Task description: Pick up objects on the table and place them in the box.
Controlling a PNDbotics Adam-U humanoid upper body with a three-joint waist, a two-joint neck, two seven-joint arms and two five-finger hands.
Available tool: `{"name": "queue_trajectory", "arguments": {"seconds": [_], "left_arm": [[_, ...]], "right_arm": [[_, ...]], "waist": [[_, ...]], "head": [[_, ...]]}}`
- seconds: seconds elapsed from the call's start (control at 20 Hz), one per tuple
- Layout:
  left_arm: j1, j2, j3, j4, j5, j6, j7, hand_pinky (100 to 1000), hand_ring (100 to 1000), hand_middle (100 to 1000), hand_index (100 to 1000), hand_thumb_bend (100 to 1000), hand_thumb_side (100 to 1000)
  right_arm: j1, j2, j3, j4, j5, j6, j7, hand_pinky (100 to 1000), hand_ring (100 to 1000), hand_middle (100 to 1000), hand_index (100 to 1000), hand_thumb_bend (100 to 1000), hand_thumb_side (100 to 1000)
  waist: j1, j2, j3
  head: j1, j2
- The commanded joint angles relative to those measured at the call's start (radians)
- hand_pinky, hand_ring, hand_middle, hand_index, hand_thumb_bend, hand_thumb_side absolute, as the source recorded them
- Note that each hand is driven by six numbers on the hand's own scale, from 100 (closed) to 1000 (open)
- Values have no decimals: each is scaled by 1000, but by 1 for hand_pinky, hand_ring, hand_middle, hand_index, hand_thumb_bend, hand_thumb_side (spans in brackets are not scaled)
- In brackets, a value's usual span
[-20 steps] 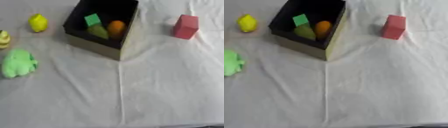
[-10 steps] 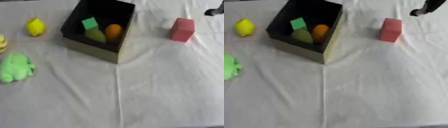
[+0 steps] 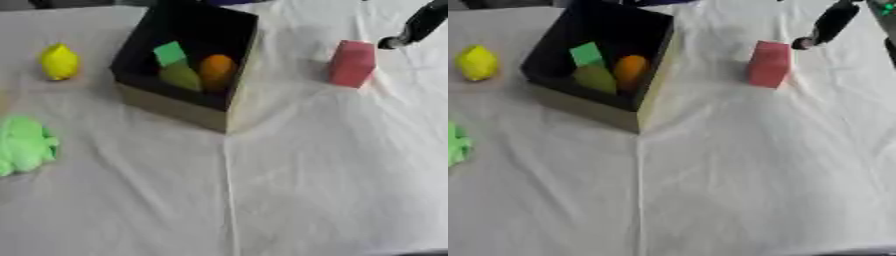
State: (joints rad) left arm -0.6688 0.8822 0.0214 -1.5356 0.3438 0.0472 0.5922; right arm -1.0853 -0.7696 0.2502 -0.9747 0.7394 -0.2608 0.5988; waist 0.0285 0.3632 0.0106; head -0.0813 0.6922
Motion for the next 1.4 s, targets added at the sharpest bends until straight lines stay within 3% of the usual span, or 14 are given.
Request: {"name": "queue_trajectory", "arguments": {"seconds": [0.05,0.45,0.9,1.4], "left_arm": [[-15,23,2,-9,3,1,-6,841,774,778,919,438,751],[-10,22,2,-6,6,2,-7,841,773,774,914,437,751],[0,28,1,-2,6,1,-9,842,773,770,910,435,751],[7,33,-2,1,4,1,-14,842,774,770,909,433,753]], "right_arm": [[-29,-5,-15,35,15,-30,-8,920,1000,883,895,436,115],[-35,6,-29,72,-21,-68,25,923,1000,886,897,358,177],[-42,-18,-32,12,-133,-28,137,925,1000,886,898,232,297],[-29,-81,-11,-127,-180,0,170,922,1000,888,899,350,152]], "waist": [[-12,-25,3],[-16,-23,5],[-22,-30,-4],[-31,-40,-16]], "head": [[-4,-14],[-11,-17],[-12,1],[-13,28]]}}
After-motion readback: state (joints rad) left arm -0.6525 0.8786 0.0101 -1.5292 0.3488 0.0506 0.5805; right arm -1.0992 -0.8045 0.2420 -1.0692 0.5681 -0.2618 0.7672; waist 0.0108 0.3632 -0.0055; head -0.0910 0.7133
